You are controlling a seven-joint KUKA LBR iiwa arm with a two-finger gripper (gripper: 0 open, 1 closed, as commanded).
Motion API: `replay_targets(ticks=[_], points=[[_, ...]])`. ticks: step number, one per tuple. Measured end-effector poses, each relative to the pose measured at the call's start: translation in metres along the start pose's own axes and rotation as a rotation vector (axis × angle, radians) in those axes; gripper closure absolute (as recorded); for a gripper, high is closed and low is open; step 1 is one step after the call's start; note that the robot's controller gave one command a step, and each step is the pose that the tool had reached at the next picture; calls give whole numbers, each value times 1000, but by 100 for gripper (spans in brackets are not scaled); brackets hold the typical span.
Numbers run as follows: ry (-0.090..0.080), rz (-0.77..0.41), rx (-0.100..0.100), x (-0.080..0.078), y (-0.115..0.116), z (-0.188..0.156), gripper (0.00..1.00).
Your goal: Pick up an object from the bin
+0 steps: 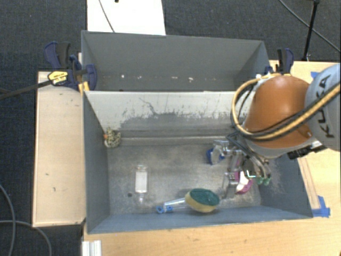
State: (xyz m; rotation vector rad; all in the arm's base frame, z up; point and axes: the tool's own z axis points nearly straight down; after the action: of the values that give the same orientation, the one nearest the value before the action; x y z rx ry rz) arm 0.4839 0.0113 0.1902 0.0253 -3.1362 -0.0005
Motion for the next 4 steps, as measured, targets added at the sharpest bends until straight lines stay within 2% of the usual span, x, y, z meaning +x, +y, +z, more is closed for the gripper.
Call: replay_targets(ticks=[1,2,3,4], points=[[-3,98,3,1,35,120,0],[-12,325,-1,6,-9,89,0],[-10,151,3,-44,-109,89,0],[-7,-229,3,-23,-76,118,0]])
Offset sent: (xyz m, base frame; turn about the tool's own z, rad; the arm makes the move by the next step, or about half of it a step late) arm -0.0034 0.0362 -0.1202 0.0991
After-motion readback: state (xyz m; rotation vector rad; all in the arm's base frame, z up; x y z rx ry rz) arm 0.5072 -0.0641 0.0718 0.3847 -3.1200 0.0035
